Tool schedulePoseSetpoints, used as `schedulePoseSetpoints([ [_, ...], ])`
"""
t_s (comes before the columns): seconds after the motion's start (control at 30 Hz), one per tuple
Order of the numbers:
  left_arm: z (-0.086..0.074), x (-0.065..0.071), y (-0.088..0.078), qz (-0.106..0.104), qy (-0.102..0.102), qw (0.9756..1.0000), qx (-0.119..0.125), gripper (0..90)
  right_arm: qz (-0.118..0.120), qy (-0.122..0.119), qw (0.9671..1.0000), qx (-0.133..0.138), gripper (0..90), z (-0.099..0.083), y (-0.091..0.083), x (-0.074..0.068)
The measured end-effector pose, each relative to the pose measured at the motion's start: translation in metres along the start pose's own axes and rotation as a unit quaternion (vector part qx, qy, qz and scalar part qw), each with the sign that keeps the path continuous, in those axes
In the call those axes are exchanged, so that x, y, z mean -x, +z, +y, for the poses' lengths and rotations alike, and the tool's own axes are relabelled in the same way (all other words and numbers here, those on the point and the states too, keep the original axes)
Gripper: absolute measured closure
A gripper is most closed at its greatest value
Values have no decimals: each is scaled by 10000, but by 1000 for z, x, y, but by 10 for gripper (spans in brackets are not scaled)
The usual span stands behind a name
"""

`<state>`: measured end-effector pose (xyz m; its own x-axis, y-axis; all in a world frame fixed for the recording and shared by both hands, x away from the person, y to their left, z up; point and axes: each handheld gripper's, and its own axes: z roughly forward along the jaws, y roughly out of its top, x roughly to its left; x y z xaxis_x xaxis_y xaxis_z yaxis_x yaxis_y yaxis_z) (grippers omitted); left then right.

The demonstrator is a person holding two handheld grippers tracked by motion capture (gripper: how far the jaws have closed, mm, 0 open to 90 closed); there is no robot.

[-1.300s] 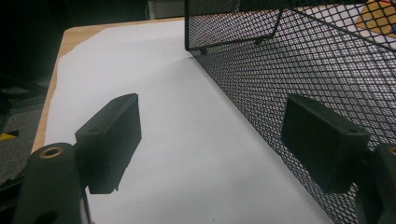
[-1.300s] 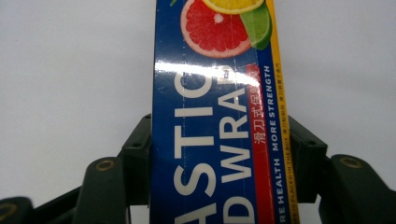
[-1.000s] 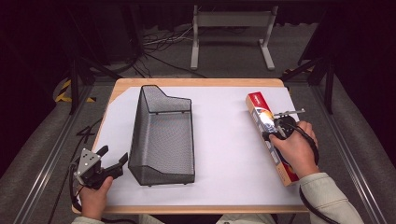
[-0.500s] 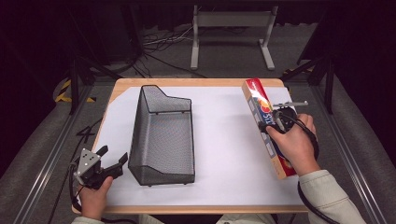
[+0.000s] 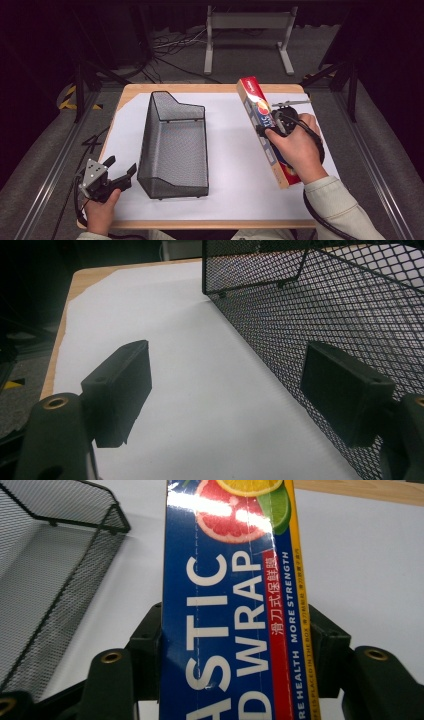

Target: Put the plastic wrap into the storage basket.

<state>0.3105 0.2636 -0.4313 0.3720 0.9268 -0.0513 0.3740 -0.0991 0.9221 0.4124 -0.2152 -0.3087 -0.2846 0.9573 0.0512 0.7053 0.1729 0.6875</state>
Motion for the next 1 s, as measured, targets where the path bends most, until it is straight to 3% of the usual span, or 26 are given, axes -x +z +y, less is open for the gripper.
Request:
schedulePoseSetpoints([
  [0.1, 0, 0, 0, -10, 12, 10000, 3, 214, 146, -127, 9998, -2, 406, 6, 2, -19],
  [0.47, 0, 0, 0, -4, -12, 10000, 10, 215, 389, -375, 9985, -53, 406, 18, 7, -60],
  [1.0, 0, 0, 1, 5, -18, 10000, 9, 215, 780, -505, 9955, -187, 404, 25, 15, -100],
])
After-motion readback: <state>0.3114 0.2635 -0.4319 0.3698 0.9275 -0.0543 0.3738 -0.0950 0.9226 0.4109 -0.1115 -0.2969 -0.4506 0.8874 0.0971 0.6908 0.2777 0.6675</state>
